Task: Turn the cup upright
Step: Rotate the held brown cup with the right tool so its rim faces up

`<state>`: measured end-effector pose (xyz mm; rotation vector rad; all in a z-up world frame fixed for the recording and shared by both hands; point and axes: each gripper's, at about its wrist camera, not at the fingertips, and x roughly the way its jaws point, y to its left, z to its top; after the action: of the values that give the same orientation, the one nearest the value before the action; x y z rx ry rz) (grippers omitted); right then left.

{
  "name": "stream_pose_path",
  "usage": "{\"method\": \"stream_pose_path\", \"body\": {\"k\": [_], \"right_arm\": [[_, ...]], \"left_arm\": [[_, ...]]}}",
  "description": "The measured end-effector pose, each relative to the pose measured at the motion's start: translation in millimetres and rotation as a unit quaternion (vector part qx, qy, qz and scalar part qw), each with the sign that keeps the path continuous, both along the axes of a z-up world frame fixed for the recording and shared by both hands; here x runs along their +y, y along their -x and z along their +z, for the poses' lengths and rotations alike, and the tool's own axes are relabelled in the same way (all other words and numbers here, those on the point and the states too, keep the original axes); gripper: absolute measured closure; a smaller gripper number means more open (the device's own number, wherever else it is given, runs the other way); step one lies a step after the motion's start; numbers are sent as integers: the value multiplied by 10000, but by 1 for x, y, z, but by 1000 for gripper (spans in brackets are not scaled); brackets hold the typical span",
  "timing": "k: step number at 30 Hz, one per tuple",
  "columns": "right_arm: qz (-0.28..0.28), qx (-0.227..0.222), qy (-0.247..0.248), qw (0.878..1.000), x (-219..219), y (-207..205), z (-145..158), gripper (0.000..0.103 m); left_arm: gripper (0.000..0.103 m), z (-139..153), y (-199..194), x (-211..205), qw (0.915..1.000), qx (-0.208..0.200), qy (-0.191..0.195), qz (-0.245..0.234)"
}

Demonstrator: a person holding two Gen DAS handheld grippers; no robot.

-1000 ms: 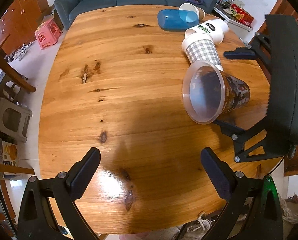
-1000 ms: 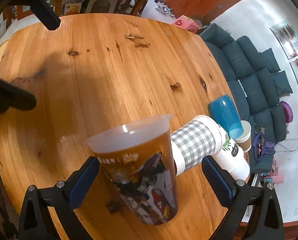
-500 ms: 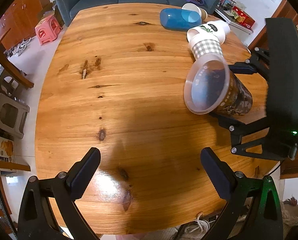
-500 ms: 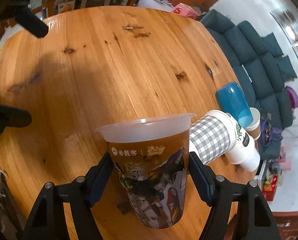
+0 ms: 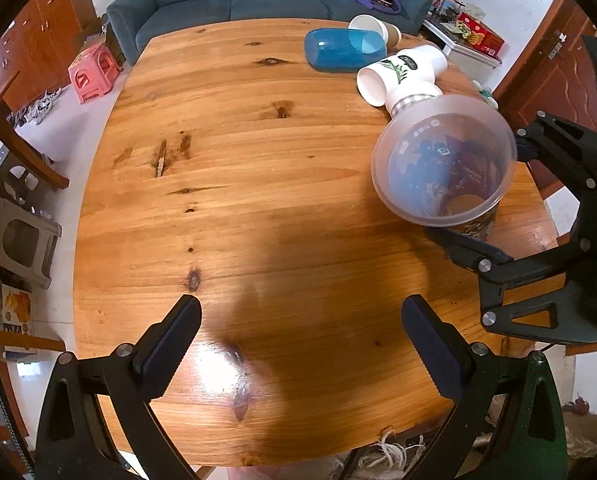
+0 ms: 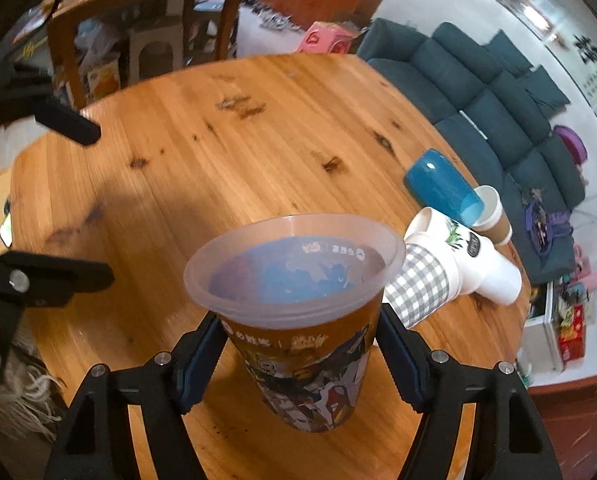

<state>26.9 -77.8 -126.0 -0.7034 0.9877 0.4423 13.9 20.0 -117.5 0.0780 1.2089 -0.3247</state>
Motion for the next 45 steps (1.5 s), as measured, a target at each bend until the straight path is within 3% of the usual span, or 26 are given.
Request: {"method": "stream_pose_path", "body": {"k": [6, 11, 21, 29, 36, 45], "right_arm": [[-499, -143, -646, 9966, -23, 4, 16, 29], [-962, -272, -1403, 9850, -51, 9, 23, 29], [-2026, -372, -2660, 9417, -112, 21, 2, 29], [-2365, -890, -3331, 9084, -123, 43, -7, 29], [-2130, -1501, -3236, 9096, -112, 63, -16, 28], [-2047, -1631, -3238, 9092, -106, 72, -22, 28]], "left_arm": [[2, 5, 2, -14, 9999, -74, -79, -102], [2, 7, 4, -27, 9997, -112, -99, -218], [2, 6, 8, -52, 9986, -155, -185, -476], [2, 1, 10, -60, 9987, -129, -66, -479], [2, 1, 13, -62, 9988, -226, -8, -429], [2, 8, 21, -57, 9984, -310, 327, -345]]}}
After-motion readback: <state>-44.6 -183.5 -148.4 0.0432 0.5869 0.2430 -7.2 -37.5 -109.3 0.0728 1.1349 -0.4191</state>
